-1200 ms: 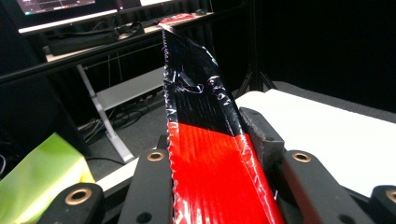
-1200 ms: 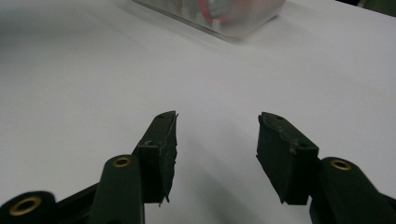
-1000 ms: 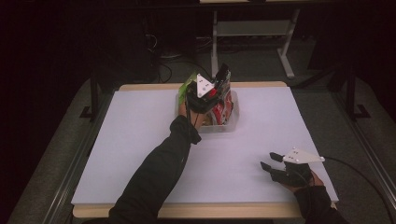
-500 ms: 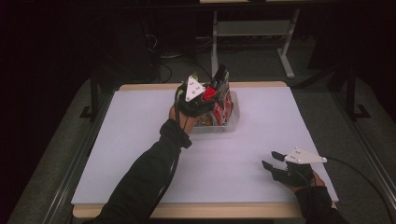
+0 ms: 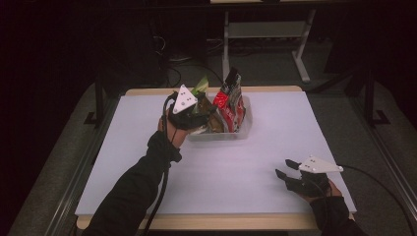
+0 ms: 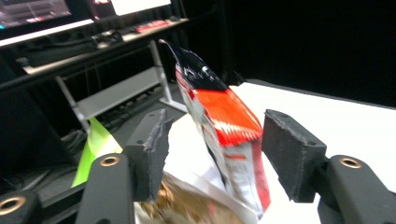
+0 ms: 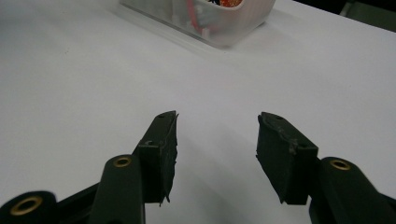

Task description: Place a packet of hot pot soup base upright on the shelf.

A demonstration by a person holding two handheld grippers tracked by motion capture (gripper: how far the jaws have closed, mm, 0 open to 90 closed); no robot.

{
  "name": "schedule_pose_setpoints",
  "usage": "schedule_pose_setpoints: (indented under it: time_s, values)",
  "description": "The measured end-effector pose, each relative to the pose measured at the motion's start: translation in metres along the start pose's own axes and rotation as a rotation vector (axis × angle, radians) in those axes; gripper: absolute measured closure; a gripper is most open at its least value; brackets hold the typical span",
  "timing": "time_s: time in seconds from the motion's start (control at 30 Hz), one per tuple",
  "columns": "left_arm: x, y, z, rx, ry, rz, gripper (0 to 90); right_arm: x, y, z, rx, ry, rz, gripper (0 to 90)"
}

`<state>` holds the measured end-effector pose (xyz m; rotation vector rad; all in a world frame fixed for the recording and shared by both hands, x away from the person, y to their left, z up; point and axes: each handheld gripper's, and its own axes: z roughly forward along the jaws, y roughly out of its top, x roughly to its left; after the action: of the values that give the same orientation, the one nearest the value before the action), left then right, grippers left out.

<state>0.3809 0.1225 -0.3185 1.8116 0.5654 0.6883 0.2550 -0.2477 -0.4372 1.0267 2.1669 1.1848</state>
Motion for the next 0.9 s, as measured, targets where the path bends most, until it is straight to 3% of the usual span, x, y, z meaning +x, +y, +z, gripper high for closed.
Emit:
schedule_pose_setpoints:
  time_s: [0.07, 0.33, 0.47, 0.9]
  values:
    - [0.0, -0.003, -0.004, 0.009, -0.022, 0.001, 40.0, 0.001, 0.0, 0.0, 0.001, -0.004, -0.003, 47.1]
    - [0.003, -0.019, -0.021, 0.035, -0.028, -0.018, 35.4, 0.004, 0.002, -0.001, -0.002, -0.015, -0.024, 46.1]
    - [0.004, -0.027, -0.028, 0.053, -0.024, -0.021, 28.4, 0.004, 0.003, -0.004, -0.014, -0.023, -0.031, 44.3]
    - [0.004, -0.054, -0.043, 0.114, -0.03, 0.018, 23.6, 0.004, 0.004, -0.006, -0.023, -0.05, -0.044, 41.3]
